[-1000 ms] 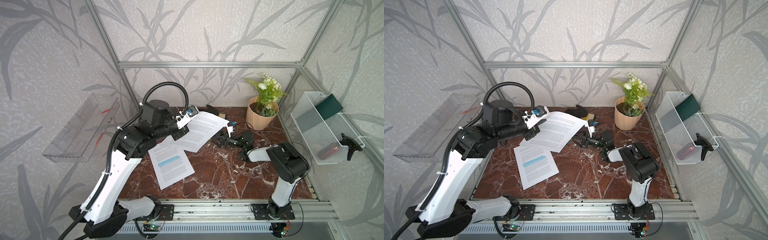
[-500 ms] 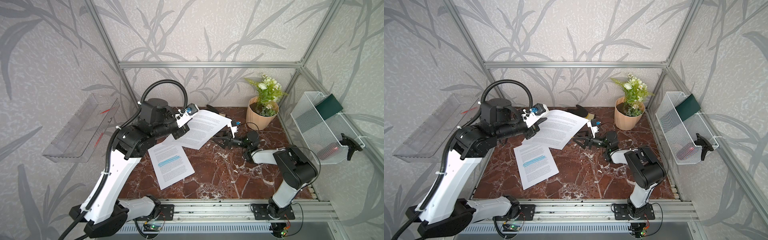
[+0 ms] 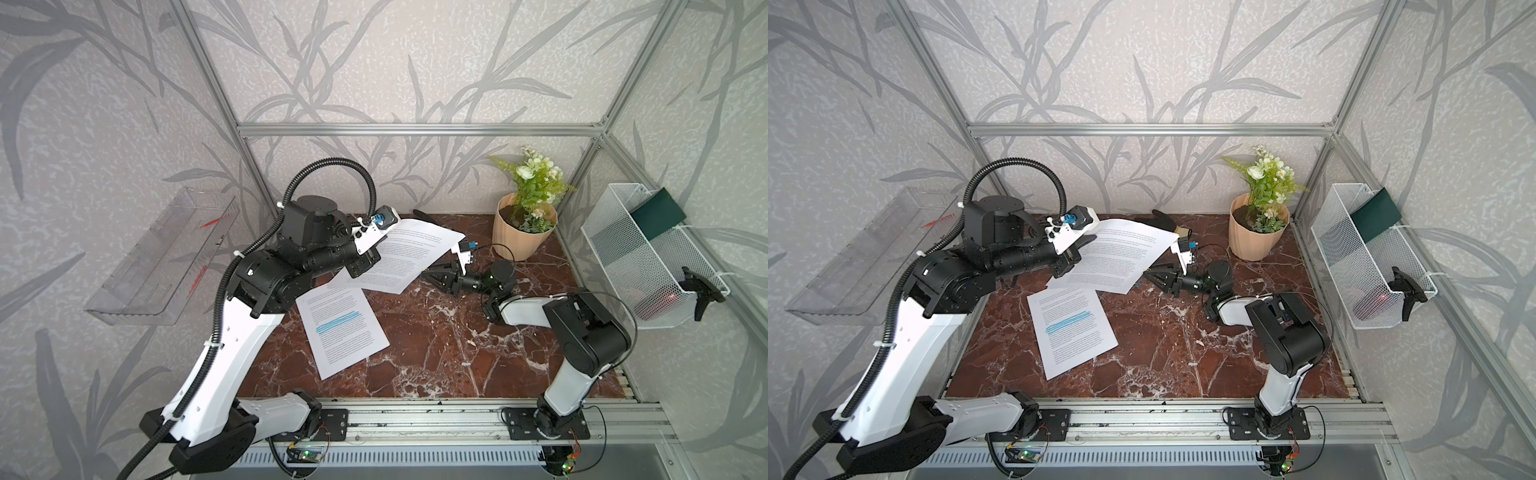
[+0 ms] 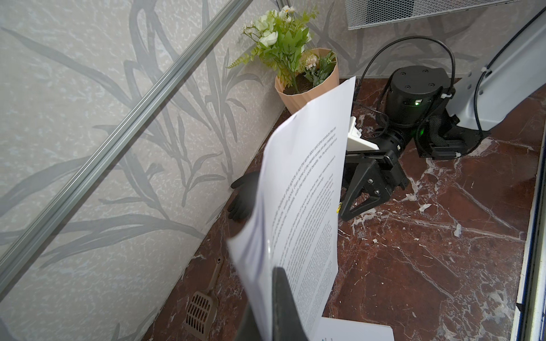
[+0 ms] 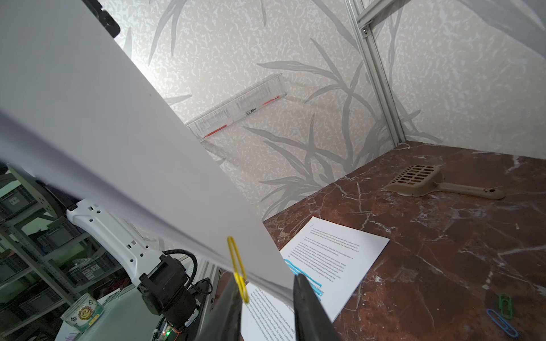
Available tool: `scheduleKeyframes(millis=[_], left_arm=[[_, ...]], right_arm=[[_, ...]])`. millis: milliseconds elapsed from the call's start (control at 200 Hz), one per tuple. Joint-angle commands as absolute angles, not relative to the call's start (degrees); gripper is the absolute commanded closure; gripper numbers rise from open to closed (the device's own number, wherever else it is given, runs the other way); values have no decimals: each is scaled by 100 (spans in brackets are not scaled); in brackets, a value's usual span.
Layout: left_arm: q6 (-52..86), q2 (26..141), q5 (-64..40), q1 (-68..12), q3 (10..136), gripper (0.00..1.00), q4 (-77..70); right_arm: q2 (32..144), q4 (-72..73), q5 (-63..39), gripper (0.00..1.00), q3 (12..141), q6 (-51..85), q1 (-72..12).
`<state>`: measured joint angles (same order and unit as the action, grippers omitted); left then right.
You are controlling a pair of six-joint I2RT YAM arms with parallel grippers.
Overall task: Unclip the paperclips from the documents
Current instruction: Remove the paper clip from the document.
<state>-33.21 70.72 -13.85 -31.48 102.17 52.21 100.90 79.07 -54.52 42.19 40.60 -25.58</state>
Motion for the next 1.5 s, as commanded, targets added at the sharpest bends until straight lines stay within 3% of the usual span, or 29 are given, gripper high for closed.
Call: scheduleKeyframes(millis=[0, 175, 455, 690, 870, 915, 1005, 1135, 1210, 1380, 1495], left_arm=[[-3319, 6997, -1468, -3129, 10268, 100, 5113], [-3307, 6963, -1450, -3121, 10231, 100, 5110], [-3305, 6900, -1429, -3128, 10203, 100, 5146], [-3290, 6882, -1457, -3114, 10134, 100, 5102], [-3297, 6863, -1450, -3119, 10116, 100, 5098], [-3300, 6864, -1458, -3120, 10124, 100, 5112], [-3302, 6864, -1449, -3115, 10132, 100, 5125], [-3304, 6864, -1467, -3120, 10140, 100, 5125], [-3300, 6856, -1461, -3120, 10116, 100, 5117], [-3300, 6882, -1446, -3119, 10134, 100, 5089], [-3321, 6873, -1419, -3107, 10147, 100, 5089]], right_arm=[[10055, 8060, -5450, 67, 4274, 4023, -2584], [10019, 8059, -5288, 52, 4222, 3957, -2584], [9814, 7739, -5129, 49, 4224, 3693, -2575], [9811, 7842, -5193, 67, 4289, 3842, -2574], [9810, 7921, -5204, 69, 4284, 3937, -2576], [9810, 7887, -5174, 63, 4280, 3904, -2570], [9608, 7727, -5019, 37, 4216, 3706, -2575], [9566, 7626, -5003, 35, 4235, 3496, -2542], [9589, 7687, -5058, 36, 4309, 3591, -2531], [9699, 7914, -5257, 62, 4363, 4004, -2531], [9696, 7957, -5301, 70, 4284, 4062, -2531]])
